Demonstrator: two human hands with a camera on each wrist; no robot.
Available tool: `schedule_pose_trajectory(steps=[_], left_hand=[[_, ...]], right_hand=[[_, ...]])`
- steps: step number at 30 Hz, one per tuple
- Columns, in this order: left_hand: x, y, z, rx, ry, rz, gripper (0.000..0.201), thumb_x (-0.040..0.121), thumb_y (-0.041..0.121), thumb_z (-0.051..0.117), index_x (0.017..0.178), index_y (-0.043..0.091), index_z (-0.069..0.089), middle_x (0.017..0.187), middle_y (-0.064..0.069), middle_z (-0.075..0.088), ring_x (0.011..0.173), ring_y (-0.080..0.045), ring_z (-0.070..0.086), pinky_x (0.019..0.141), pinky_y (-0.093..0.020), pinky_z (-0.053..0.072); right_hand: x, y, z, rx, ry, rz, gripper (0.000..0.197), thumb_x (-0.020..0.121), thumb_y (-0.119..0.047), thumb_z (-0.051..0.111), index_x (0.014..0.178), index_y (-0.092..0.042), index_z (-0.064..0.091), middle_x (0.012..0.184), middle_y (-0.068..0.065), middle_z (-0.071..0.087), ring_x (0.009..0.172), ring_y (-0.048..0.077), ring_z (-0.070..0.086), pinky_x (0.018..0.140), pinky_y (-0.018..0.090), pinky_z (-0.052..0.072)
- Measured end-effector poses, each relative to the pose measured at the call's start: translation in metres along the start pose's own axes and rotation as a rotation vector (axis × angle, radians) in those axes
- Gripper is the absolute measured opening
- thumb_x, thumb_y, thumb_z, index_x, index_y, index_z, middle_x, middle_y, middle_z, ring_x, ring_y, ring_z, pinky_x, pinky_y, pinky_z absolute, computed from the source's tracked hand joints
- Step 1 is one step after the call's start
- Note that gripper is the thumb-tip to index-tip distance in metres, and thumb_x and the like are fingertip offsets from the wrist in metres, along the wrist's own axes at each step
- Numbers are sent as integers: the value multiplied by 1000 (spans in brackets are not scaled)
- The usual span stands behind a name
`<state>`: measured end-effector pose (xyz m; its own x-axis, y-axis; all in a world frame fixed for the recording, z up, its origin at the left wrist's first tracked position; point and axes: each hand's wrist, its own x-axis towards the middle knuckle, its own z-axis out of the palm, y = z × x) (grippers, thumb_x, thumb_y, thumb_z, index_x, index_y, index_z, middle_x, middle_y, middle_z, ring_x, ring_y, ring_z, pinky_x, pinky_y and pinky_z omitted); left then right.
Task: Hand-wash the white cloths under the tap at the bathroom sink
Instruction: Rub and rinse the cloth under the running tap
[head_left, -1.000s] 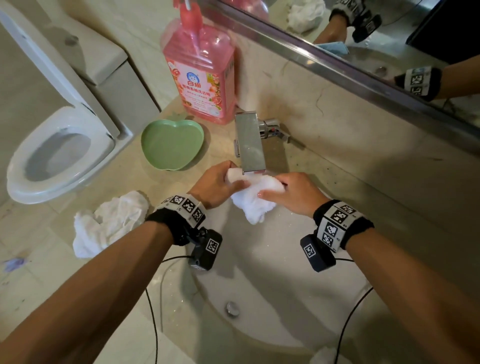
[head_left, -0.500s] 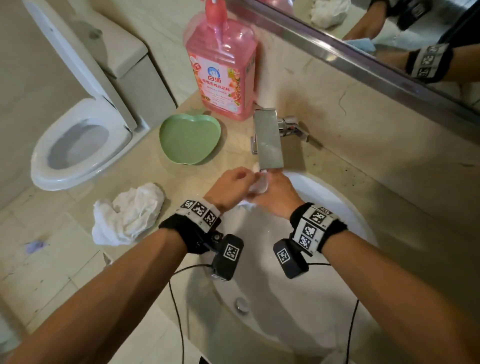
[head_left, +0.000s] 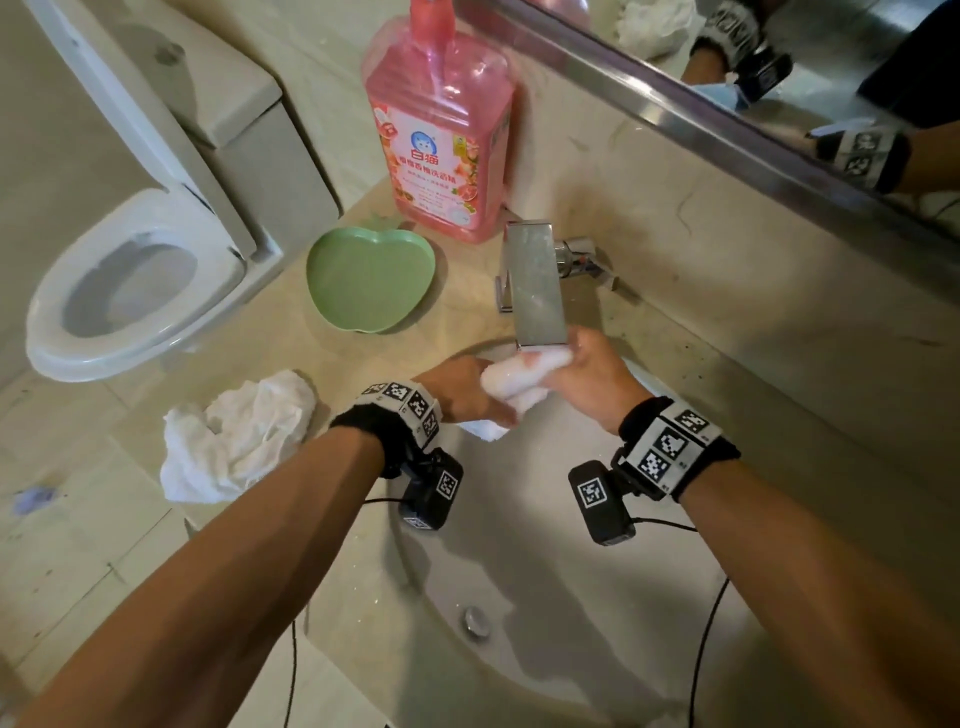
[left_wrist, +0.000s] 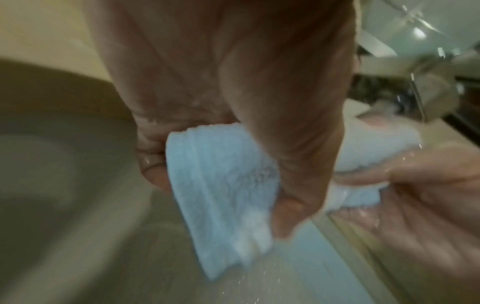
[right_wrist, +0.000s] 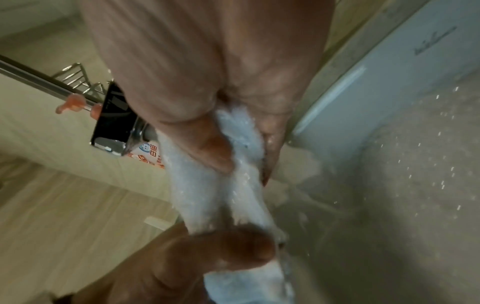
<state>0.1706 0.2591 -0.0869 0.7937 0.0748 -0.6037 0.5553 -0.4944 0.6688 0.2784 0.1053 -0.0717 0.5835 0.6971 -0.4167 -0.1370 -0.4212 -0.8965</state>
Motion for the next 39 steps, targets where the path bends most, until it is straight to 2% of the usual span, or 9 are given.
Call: schedule_pose_trajectory(steps=[4,9,14,18,23,28,32,37,39], left_hand=[[9,7,8,218,209,94,47,78,20,66,124,13,59,121,-11,66,108,-30,63,84,-26,46],[11,20,7,424,287,165,43,76,23,65,119,15,61,114,-11,63,100,-32,64,83,-37,53],[11,34,1,652,322,60,43,72,39,69,111,21,65,96,-3,68,71,-24,59,62,-28,46],[10,44,2,590,316,-21,20,81,35,58,68,20,57,72,0,60,67,-24,56,67,-29,49],[21,47,10,725,199,64,48,87,35,44,133,25,53,118,-8,66,96,-30,66,82,-33,53],[27,44,16,640,170,62,40,92,36,42,130,27,52,121,-4,64,99,-26,64,78,-31,49],[28,39,5,581,111,13,51,90,47,52,136,27,51,129,-6,61,106,-27,62,87,-32,49],[9,17,-4,201,53,89,71,79,41,76,141,24,45,137,1,55,115,-15,54,87,-10,33],[3,10,0,166,82,70,65,82,39,74,137,18,47,133,-4,58,118,-20,56,90,-19,38]], right_hand=[[-7,7,-20,-77,-106,87,34,61,-11,81,89,-25,68,107,-2,70,104,22,67,83,31,59],[-3,7,-13,-105,-177,302,69,66,-10,89,124,-17,53,116,6,64,103,29,69,77,48,62],[7,2,6,-604,-135,38,36,68,-24,78,103,-23,70,105,1,72,96,18,67,84,35,57],[13,5,11,-1012,-91,-186,15,80,-23,66,93,-16,66,91,3,70,89,27,68,78,30,53],[15,19,8,-1260,-82,-247,14,81,-15,63,93,-13,68,87,7,73,82,26,69,73,29,51],[16,20,3,-1177,-96,-175,9,77,-23,66,86,-22,64,85,3,71,79,23,65,67,28,49],[15,21,-5,-930,-98,-138,17,78,-34,71,91,-24,64,90,-1,71,83,20,66,76,33,56],[-1,6,-9,-557,-244,-192,55,73,-61,60,116,-29,69,117,-12,67,112,8,61,97,25,47],[-4,4,-5,-571,-246,-290,46,80,-55,62,114,-27,72,113,-14,69,110,1,61,97,20,44]])
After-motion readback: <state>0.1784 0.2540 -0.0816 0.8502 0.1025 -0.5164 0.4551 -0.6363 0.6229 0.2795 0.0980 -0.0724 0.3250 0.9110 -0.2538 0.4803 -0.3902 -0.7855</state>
